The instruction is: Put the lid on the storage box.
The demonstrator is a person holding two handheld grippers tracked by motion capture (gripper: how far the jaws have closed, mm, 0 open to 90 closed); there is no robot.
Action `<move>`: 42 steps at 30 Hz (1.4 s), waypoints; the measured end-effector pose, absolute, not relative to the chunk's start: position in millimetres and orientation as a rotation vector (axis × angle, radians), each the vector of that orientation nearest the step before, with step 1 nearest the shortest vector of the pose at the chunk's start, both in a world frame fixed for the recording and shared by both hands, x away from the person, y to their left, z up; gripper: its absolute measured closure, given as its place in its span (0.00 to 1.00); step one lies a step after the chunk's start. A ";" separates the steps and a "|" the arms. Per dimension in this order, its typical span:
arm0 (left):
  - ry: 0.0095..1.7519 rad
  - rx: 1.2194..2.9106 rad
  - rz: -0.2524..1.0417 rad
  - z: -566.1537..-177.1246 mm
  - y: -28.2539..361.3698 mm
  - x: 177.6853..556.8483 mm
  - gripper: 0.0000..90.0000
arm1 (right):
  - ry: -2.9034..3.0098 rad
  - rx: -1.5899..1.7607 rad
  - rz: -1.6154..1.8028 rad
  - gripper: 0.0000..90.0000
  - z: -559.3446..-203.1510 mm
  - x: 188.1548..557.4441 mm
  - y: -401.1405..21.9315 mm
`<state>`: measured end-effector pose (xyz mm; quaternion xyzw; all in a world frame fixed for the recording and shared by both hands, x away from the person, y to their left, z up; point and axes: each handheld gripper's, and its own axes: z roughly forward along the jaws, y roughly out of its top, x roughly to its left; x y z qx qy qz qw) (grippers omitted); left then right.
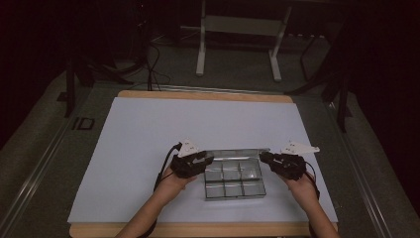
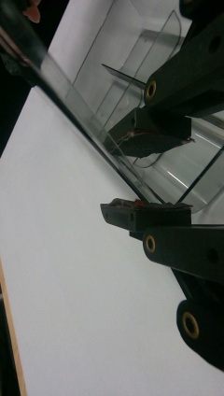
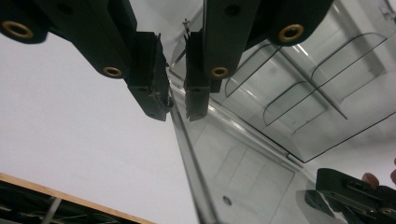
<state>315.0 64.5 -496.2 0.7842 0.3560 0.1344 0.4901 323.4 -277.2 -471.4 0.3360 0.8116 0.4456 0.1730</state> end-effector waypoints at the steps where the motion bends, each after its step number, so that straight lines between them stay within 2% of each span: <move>1: 0.860 1.905 0.328 -496.1 65.4 314.0 0.73 | 2.302 0.952 1.265 0.88 -471.4 322.7 -277.5; 8: 0.823 1.940 0.358 -494.2 65.9 308.0 0.72 | 2.323 0.920 1.274 0.89 -472.4 317.6 -280.3; 28: 0.783 1.996 0.331 -498.4 73.2 296.5 0.74 | 2.384 0.867 1.281 0.89 -480.4 307.4 -288.1; 33: 0.788 1.991 0.307 -501.4 76.1 293.9 0.73 | 2.402 0.857 1.259 0.83 -484.1 307.1 -288.6; 36: 0.798 1.987 0.307 -502.5 77.8 293.5 0.70 | 2.398 0.878 1.259 0.79 -485.9 308.2 -289.9; 42: 0.817 1.998 0.291 -506.1 81.4 293.3 0.65 | 2.391 0.917 1.242 0.77 -491.1 309.6 -294.6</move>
